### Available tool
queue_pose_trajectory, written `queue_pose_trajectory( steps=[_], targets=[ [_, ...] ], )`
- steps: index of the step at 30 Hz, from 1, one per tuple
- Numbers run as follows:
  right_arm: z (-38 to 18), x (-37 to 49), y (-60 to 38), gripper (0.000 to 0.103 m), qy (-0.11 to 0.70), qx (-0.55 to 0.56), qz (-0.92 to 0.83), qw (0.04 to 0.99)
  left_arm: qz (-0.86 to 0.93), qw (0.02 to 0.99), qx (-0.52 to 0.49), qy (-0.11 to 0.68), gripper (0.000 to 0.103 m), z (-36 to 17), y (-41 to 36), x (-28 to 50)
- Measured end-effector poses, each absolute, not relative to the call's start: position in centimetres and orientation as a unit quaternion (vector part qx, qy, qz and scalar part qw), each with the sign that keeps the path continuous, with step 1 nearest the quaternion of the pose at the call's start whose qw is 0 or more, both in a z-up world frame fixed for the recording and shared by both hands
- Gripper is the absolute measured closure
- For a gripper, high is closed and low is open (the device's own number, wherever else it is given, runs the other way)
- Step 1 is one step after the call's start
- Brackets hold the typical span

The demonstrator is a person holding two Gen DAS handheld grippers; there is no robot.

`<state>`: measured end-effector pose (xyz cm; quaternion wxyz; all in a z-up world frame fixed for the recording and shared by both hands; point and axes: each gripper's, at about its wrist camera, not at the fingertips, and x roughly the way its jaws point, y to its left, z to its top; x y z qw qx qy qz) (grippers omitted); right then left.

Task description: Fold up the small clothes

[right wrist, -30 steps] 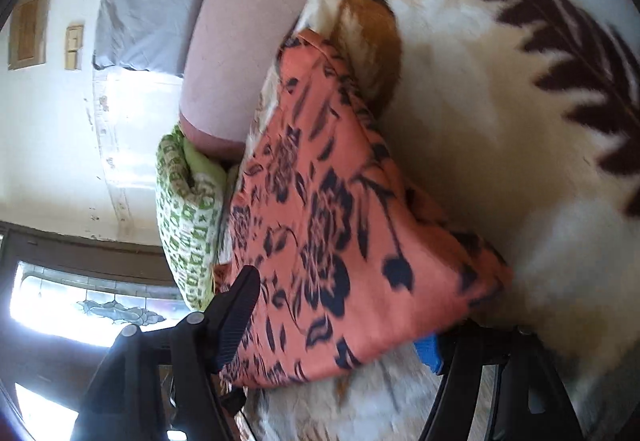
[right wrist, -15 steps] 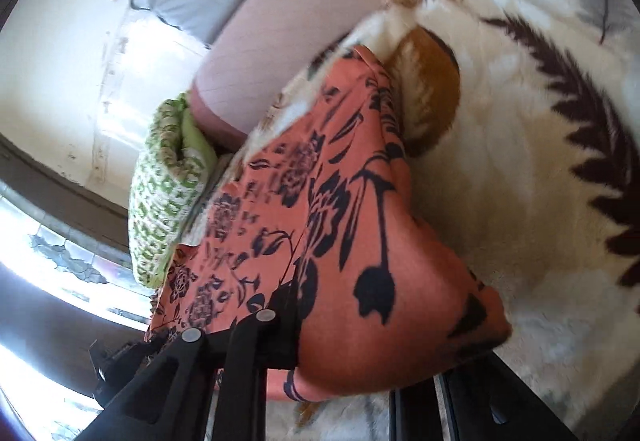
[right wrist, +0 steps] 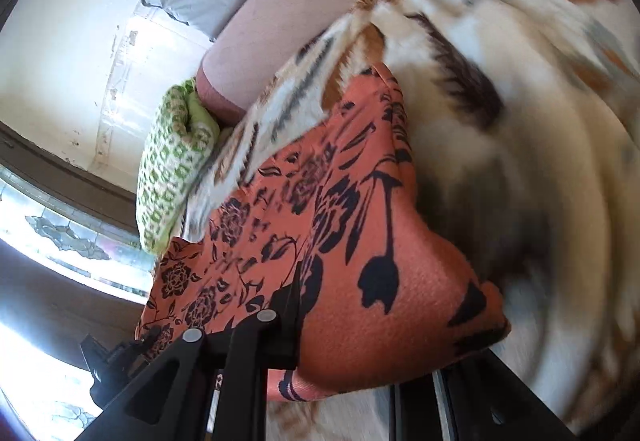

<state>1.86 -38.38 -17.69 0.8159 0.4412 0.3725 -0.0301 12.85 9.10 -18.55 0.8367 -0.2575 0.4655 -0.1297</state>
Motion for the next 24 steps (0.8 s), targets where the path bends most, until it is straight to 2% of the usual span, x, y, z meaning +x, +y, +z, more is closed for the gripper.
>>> queue_pose_trajectory(
  steps=[6,11,13,17,21,24],
  targets=[
    [-19.1,-2.2,-37.4,0.085,0.406,0.45,-0.031,0.795,-0.117,0.837,-0.243,0.476,0.083,-20.6,10.5,9.2],
    [-19.5,-2.8,-37.5,0.075,0.439,0.459,-0.05,0.771,-0.116,0.84,-0.223,0.481,0.077,-19.6,10.0,9.3],
    [-18.3,-3.5,-37.2,0.069,0.46,0.432,-0.055,0.773,-0.114,0.848,-0.202,0.477,0.071,-18.4,9.9,9.0],
    [-15.3,-6.6,-37.1,0.065,0.49,0.388,-0.052,0.779,-0.111,0.874,-0.169,0.441,0.061,-14.1,11.1,7.5],
    [-11.8,-10.2,-36.9,0.065,0.5,0.323,-0.051,0.802,-0.11,0.922,-0.09,0.36,0.032,-9.1,10.0,6.1],
    [-8.7,-10.2,-36.3,0.065,0.473,0.286,-0.046,0.832,-0.14,0.93,-0.062,0.335,0.028,-7.1,7.3,6.5]
  ],
)
